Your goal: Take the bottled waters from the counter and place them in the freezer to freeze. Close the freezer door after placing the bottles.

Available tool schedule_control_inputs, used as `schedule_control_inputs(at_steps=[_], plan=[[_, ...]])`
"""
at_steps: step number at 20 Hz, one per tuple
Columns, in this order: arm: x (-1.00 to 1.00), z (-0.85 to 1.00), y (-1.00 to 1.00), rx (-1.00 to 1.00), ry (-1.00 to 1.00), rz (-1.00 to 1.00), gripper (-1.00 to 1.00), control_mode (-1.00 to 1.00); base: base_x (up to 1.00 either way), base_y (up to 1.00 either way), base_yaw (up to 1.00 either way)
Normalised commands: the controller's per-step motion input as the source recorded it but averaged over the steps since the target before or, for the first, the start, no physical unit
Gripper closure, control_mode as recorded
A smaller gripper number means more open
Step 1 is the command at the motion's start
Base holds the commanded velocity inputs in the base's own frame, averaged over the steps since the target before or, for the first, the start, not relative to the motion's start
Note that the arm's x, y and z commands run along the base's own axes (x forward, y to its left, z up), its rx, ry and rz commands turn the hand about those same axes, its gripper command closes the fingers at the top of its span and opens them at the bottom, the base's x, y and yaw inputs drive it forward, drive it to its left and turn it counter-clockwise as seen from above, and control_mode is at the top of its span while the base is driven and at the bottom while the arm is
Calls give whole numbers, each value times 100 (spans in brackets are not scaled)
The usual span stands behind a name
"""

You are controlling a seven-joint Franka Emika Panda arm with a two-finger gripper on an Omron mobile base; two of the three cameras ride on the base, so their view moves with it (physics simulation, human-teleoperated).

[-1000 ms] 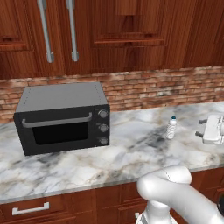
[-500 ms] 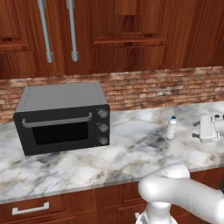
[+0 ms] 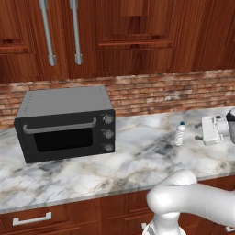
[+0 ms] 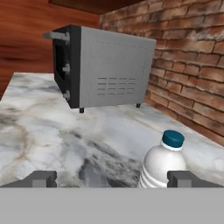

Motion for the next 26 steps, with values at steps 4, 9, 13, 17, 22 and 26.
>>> schedule_control_inputs(at_steps=[4, 9, 13, 17, 22, 26], plan=[[22, 0, 16, 0, 0, 8, -100, -100, 0, 0, 0], [4, -11, 8, 0, 1, 5, -100, -100, 0, 0, 0], [19, -16, 0, 0, 3, 0, -100, -100, 0, 0, 0], [26, -13, 0, 0, 4, 0, -100, -100, 0, 0, 0], [12, -7, 0, 0, 0, 0, -100, -100, 0, 0, 0], [8, -4, 0, 0, 0, 0, -100, -100, 0, 0, 0]])
